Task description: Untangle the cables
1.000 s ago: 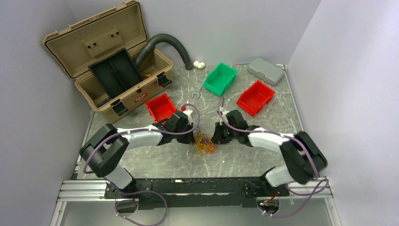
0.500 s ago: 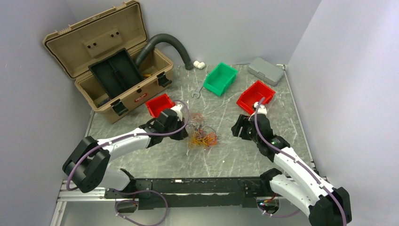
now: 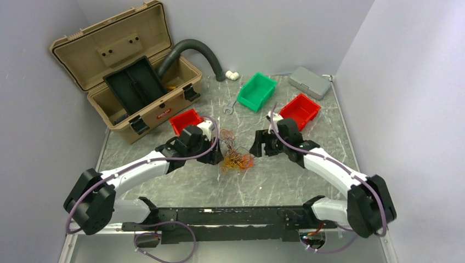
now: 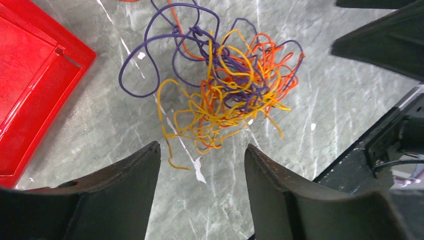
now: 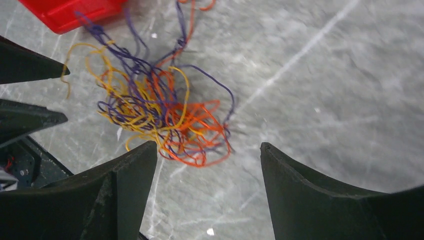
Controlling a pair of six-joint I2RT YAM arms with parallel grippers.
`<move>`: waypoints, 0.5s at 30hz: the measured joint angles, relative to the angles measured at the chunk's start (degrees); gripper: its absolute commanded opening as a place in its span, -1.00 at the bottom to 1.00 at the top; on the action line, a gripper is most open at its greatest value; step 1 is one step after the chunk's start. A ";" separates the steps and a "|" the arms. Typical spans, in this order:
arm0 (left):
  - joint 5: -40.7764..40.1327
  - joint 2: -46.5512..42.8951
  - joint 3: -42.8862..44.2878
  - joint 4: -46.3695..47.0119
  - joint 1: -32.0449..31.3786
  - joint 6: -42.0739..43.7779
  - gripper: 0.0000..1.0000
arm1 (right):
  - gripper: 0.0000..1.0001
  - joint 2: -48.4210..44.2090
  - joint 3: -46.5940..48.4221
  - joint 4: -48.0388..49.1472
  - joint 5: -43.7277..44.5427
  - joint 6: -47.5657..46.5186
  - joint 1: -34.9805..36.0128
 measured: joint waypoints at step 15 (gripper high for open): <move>3.76 13.09 1.84 6.51 -2.58 1.97 0.38 | 0.29 17.38 1.25 16.41 -6.38 -3.43 9.68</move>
